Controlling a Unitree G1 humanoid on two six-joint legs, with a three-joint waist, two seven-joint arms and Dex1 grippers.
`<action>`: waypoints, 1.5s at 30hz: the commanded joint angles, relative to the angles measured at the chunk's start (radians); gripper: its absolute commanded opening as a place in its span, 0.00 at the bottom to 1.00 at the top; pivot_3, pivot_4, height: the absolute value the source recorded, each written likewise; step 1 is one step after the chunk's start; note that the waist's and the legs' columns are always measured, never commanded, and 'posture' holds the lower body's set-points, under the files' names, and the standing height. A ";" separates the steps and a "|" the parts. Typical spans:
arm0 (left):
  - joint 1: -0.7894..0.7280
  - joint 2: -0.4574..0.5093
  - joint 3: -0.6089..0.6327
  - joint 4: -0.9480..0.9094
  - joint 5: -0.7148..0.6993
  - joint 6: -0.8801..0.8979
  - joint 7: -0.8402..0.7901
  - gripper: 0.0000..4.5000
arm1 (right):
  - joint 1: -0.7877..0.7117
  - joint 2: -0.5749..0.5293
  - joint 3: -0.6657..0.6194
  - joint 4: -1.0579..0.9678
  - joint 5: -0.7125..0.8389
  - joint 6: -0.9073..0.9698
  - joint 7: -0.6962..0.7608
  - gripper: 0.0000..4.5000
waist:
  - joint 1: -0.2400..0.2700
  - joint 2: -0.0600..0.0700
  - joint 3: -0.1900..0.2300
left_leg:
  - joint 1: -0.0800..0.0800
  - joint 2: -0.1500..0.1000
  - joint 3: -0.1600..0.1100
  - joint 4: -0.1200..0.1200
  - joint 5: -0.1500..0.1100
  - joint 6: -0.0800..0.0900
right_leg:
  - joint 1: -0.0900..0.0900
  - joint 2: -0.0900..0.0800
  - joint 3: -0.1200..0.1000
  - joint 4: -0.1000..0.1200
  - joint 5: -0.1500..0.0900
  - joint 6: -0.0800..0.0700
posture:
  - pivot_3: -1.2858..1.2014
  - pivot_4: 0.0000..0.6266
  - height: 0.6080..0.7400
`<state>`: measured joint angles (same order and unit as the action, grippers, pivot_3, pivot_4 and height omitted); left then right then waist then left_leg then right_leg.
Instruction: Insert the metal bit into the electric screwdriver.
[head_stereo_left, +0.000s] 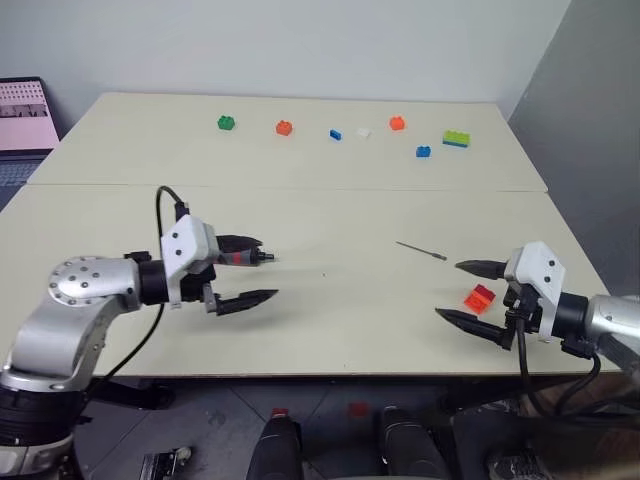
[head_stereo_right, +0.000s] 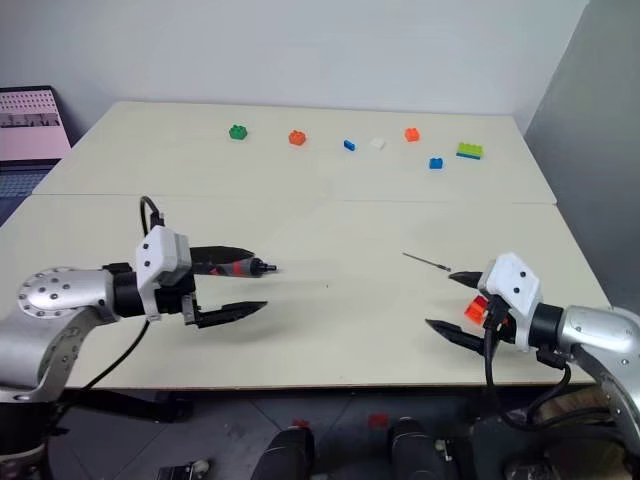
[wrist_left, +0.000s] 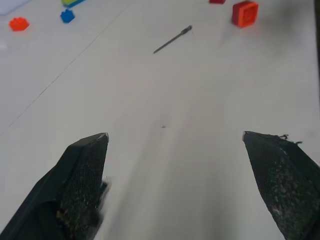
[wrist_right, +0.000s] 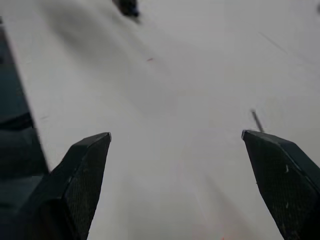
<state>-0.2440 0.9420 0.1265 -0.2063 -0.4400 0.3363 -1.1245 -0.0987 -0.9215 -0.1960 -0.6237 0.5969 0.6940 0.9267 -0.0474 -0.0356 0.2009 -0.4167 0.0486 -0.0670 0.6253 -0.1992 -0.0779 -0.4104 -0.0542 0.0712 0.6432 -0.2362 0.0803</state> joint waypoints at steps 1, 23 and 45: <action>-0.060 0.052 0.006 0.083 0.057 -0.053 -0.032 1.00 | -0.100 -0.008 0.018 -0.004 0.081 0.063 0.006 0.98 | 0.000 -0.001 0.000 | 0.000 0.000 0.000 0.000 0.000 0.000 | 0.000 0.000 0.000 0.000 0.000 0.000 | 0.52 0.24 1.00; -0.728 -0.047 -0.474 0.786 0.590 -0.480 -0.313 1.00 | -0.074 -0.021 0.072 -0.077 0.055 0.139 -0.125 0.98 | 0.018 -0.001 0.000 | -0.012 0.000 0.000 0.002 0.000 0.000 | -0.010 0.001 0.000 0.002 0.001 0.002 | 0.52 0.24 1.00; -0.889 -0.239 -0.530 1.168 0.737 -0.621 -0.275 1.00 | -0.114 0.046 0.017 -0.166 0.236 0.140 -0.174 0.98 | 0.016 -0.001 0.000 | -0.014 -0.001 -0.003 0.004 0.001 0.001 | -0.009 0.002 -0.001 0.003 0.005 0.008 | 0.52 0.24 1.00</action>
<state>-1.0967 0.7110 -0.4256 0.9593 0.3003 -0.2915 -1.4066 -0.1972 -0.8614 -0.1572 -0.7649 0.8115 0.8407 0.7556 -0.0312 -0.0370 0.2006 -0.4307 0.0480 -0.0699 0.6289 -0.1987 -0.0772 -0.4199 -0.0522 0.0705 0.6469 -0.2313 0.0891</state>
